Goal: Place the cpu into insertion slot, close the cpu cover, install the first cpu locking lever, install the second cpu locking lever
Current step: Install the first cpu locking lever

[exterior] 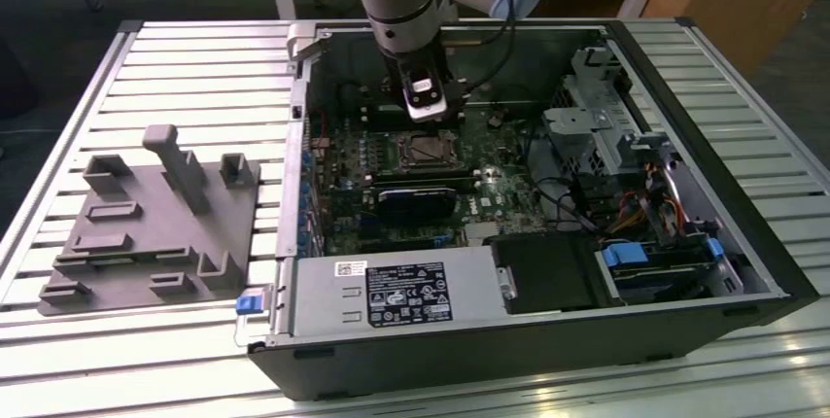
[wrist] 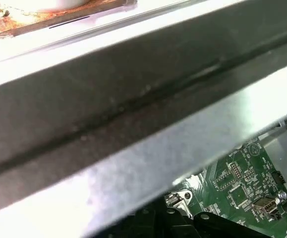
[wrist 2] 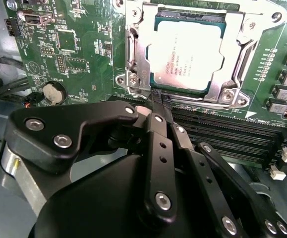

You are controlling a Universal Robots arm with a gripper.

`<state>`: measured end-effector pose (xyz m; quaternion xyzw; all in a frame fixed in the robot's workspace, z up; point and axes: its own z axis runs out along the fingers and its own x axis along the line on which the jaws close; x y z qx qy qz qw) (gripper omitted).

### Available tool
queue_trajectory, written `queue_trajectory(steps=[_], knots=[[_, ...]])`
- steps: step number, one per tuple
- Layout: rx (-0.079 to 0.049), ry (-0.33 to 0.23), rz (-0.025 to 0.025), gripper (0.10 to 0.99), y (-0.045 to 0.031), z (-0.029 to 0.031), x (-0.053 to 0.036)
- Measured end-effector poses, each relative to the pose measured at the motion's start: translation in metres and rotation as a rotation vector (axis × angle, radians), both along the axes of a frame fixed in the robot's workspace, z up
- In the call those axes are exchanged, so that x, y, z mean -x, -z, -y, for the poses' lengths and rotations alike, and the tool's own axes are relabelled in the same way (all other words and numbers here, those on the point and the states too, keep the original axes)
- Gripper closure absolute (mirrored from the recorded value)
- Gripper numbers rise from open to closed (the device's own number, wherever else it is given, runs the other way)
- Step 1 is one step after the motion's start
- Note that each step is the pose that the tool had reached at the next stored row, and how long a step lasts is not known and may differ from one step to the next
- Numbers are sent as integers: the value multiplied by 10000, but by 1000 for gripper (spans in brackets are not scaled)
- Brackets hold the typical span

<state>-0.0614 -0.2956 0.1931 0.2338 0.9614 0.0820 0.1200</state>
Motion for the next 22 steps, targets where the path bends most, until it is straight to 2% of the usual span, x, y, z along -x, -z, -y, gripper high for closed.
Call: queue_trajectory(steps=[10,17,22], knots=[[-1,0,-2,980,14,8,-35],[-48,-5,1,980,16,27,-65],[-211,-17,1,980,16,42,-67]])
